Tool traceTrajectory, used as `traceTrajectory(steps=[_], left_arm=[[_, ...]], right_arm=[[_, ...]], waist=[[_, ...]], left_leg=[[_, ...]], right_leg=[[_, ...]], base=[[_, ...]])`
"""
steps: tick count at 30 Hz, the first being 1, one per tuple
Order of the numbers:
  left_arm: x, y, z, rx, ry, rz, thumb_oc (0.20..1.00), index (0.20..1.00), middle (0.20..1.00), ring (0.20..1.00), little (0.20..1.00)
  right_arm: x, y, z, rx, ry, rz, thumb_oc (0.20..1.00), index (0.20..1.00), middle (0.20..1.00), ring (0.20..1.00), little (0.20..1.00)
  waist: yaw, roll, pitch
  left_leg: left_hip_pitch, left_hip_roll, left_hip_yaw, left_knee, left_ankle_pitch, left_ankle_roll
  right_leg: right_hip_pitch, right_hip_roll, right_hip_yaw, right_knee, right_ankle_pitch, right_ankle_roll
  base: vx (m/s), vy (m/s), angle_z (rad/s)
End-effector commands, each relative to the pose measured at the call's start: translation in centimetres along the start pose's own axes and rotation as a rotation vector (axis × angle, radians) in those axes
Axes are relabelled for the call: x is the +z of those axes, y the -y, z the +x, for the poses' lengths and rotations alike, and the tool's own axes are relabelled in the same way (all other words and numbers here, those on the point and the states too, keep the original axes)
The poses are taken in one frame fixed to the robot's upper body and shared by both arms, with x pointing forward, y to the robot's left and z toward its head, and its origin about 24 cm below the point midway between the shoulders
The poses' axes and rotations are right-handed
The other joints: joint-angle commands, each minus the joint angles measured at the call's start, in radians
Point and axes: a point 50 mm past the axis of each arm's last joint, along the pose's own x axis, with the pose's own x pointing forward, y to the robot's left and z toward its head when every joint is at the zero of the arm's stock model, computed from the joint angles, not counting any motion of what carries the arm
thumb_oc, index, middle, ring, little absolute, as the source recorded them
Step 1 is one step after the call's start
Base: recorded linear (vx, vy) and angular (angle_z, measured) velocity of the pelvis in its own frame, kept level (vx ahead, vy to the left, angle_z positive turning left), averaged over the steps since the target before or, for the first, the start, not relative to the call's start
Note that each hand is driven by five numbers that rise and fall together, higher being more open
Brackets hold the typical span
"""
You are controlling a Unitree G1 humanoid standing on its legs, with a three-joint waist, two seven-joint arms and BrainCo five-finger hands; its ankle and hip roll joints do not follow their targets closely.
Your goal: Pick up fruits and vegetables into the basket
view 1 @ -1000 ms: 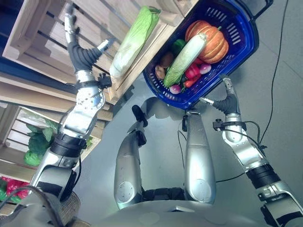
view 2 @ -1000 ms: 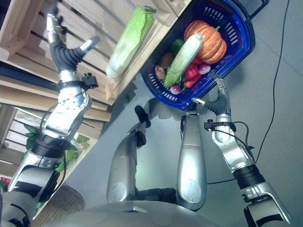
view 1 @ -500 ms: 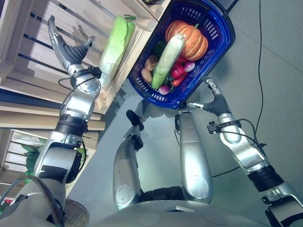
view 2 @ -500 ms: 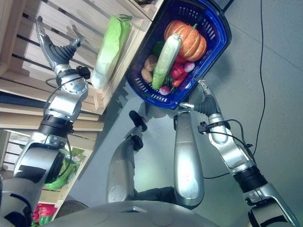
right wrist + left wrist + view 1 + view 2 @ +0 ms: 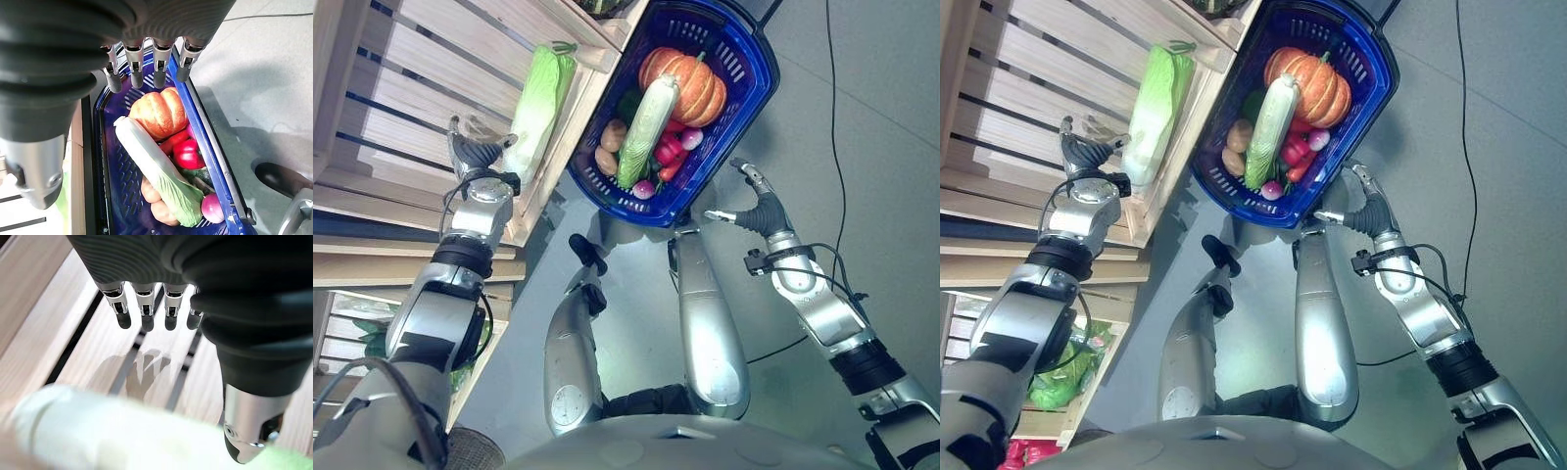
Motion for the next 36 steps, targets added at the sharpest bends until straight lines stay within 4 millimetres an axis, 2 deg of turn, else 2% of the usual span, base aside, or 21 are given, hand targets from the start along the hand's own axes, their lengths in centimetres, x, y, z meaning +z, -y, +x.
traceTrajectory(steps=[1,2,8,14,18,23,29,36], left_arm=[[-2.0,-1.6,0.5,0.001,-0.063,-0.034,1.0,1.0,1.0,1.0,1.0],[-2.8,-1.3,0.3,-0.058,-0.091,-0.056,1.0,1.0,1.0,1.0,1.0],[-4.4,-0.3,-0.5,-0.232,-0.142,-0.086,1.0,1.0,1.0,1.0,1.0],[-4.2,-0.1,-0.5,-0.301,-0.124,-0.091,1.0,1.0,1.0,1.0,1.0],[-4.1,-0.7,-0.1,-0.271,-0.127,-0.045,1.0,1.0,1.0,1.0,1.0],[-3.5,-2.5,1.0,-0.154,-0.142,0.008,1.0,1.0,1.0,1.0,1.0],[-2.3,-3.9,2.1,-0.085,-0.152,0.076,1.0,1.0,1.0,1.0,1.0],[-1.8,-4.3,2.8,-0.172,-0.219,0.278,1.0,1.0,1.0,1.0,1.0]], right_arm=[[1.5,0.0,0.1,0.007,0.055,0.036,1.0,1.0,1.0,1.0,1.0],[1.5,0.2,0.2,0.017,0.048,0.032,1.0,1.0,1.0,1.0,1.0],[1.4,0.3,0.4,0.04,0.026,0.02,1.0,1.0,1.0,1.0,1.0],[1.1,0.6,0.3,0.049,0.018,0.004,1.0,1.0,1.0,1.0,1.0],[1.0,0.9,0.3,0.058,0.016,-0.011,1.0,1.0,1.0,1.0,1.0],[0.9,1.1,0.2,0.058,0.014,-0.011,1.0,1.0,1.0,1.0,1.0],[0.8,1.1,0.3,0.052,0.005,0.003,1.0,1.0,1.0,1.0,1.0],[1.1,1.0,0.7,0.063,0.003,0.035,1.0,1.0,1.0,1.0,1.0]], waist=[[-0.017,-0.063,-0.033],[-0.018,-0.061,-0.033],[-0.022,-0.052,-0.033],[-0.031,-0.046,-0.033],[-0.04,-0.041,-0.033],[-0.05,-0.047,-0.033],[-0.063,-0.053,-0.033],[-0.082,-0.057,-0.033]], left_leg=[[-0.078,0.005,-0.009,0.135,-0.046,-0.006],[-0.075,0.005,-0.005,0.134,-0.047,-0.005],[-0.08,0.005,0.006,0.135,-0.049,-0.001],[-0.085,0.004,0.019,0.138,-0.053,0.004],[-0.094,0.006,0.028,0.148,-0.057,0.006],[-0.11,0.011,0.033,0.161,-0.062,0.004],[-0.124,0.016,0.042,0.17,-0.065,0.002],[-0.131,0.023,0.054,0.175,-0.067,-0.004]], right_leg=[[0.024,0.021,-0.005,0.026,-0.048,0.034],[0.025,0.021,-0.004,0.023,-0.049,0.033],[0.019,0.02,0.003,0.02,-0.048,0.031],[0.008,0.021,0.011,0.022,-0.051,0.027],[-0.005,0.021,0.019,0.028,-0.053,0.024],[-0.023,0.024,0.028,0.034,-0.053,0.023],[-0.042,0.028,0.037,0.035,-0.047,0.022],[-0.057,0.032,0.048,0.032,-0.039,0.023]], base=[[0.02,0.08,-0.01],[0.02,0.093,0.0],[0.02,0.073,-0.03],[0.01,0.058,-0.11],[0.01,0.068,-0.05],[0.01,0.03,-0.08],[0.0,0.0,0.0],[0.0,0.005,-0.02]])
